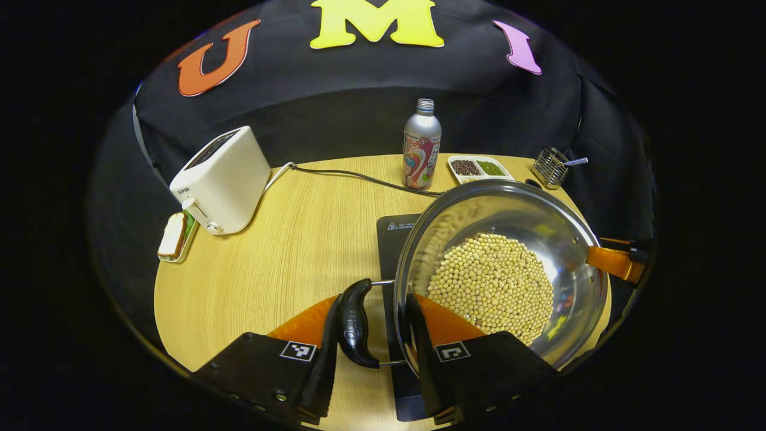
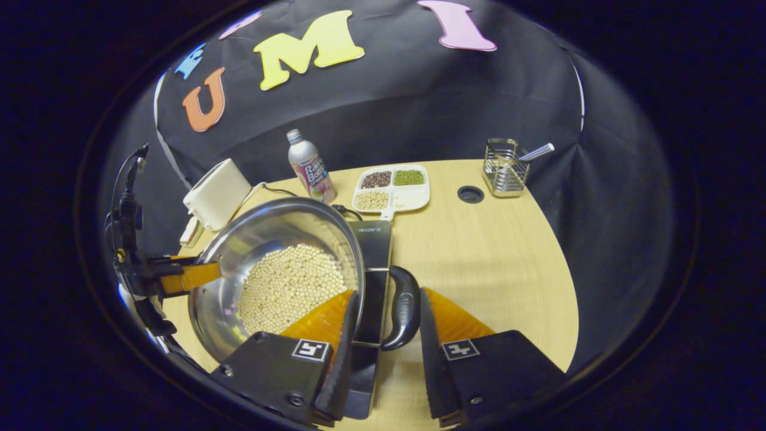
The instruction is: First push the handle of the pot to place it horizontally, then grasp the pot with both hands and set it on the induction cooktop.
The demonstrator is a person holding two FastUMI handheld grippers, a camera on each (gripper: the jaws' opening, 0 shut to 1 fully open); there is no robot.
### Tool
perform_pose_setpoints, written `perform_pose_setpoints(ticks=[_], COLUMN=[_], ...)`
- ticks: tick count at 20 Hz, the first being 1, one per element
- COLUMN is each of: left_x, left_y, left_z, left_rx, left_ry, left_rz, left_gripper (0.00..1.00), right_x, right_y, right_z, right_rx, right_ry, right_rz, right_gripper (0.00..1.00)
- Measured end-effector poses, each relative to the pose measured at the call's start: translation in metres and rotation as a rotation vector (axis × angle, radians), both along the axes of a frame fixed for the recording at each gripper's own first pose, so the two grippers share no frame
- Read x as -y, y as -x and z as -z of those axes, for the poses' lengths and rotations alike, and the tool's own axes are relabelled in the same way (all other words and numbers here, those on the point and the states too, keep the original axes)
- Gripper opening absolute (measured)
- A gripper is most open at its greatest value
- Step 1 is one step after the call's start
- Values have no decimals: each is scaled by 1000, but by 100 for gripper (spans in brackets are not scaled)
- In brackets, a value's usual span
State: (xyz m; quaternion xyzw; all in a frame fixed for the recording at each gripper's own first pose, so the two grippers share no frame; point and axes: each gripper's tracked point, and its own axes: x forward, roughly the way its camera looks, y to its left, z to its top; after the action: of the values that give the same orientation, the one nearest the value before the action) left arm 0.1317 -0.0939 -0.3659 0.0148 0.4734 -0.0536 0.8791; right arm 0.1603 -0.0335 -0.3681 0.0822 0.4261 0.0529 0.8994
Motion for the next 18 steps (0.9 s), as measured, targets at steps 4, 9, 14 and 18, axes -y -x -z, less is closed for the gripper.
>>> perform_pose_setpoints(ticks=[4, 9, 14, 18], left_x=[0, -2, -4, -2], left_y=[0, 0, -6, 1], left_z=[-1, -6, -38, -48], left_rx=[0, 33, 190, 235], left_ry=[1, 0, 0, -29], left_rz=[0, 17, 6, 12], left_gripper=[58, 62, 94, 98], right_x=[2, 4, 9, -7], right_y=[0, 0, 2, 12], right_z=[0, -8, -31, -41], right_rx=[6, 62, 178, 197], right_ry=[-4, 3, 115, 116], right_rz=[1, 15, -16, -42], right_gripper=[55, 65, 99, 98])
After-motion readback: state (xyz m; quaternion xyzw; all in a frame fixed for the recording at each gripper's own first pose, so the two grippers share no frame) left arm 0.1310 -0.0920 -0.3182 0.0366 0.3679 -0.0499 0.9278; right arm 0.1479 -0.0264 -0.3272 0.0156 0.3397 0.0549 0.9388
